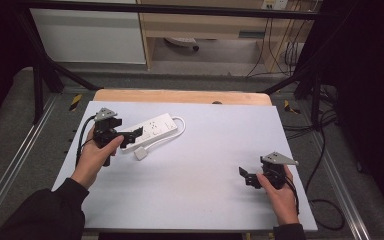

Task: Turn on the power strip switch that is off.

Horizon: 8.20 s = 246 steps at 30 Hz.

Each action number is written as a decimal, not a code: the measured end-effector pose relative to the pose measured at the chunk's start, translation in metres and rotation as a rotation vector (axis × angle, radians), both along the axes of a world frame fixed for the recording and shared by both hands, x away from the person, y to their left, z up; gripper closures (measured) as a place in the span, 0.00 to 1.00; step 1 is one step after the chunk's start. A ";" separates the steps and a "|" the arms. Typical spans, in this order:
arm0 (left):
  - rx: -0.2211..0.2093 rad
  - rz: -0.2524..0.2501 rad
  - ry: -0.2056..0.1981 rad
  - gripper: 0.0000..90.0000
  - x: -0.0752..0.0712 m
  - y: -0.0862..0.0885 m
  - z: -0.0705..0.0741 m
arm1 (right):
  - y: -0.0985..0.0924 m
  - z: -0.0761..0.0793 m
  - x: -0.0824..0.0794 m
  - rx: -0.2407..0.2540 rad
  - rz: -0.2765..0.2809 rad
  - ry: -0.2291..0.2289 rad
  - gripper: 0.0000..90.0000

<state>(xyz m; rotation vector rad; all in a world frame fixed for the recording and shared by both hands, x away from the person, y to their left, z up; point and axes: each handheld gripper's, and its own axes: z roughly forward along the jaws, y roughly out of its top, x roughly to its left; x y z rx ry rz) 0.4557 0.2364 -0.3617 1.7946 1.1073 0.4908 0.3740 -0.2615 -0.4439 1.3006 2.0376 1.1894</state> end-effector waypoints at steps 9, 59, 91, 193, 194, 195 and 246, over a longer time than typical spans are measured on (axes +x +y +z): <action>0.009 0.016 0.009 0.08 0.008 0.001 -0.005 | -0.001 0.000 0.000 -0.001 -0.002 -0.003 0.05; 0.111 0.041 0.100 0.11 0.038 -0.017 -0.041 | -0.005 0.001 0.000 0.006 -0.009 -0.001 0.05; 0.138 -0.010 0.105 0.53 0.040 -0.033 -0.050 | -0.008 0.002 -0.001 0.009 -0.014 -0.006 0.05; 0.109 -0.097 0.145 1.00 0.058 -0.032 -0.071 | -0.007 0.000 0.000 0.006 -0.002 0.006 0.05; 0.110 -0.100 0.143 1.00 0.058 -0.034 -0.071 | -0.007 0.000 0.000 0.006 -0.002 0.007 0.05; 0.117 -0.103 0.140 1.00 0.058 -0.036 -0.071 | -0.007 0.000 0.000 0.005 -0.001 0.006 0.05; -0.003 -0.089 0.089 0.28 0.036 -0.026 -0.042 | -0.007 0.000 0.000 0.009 -0.012 0.000 0.05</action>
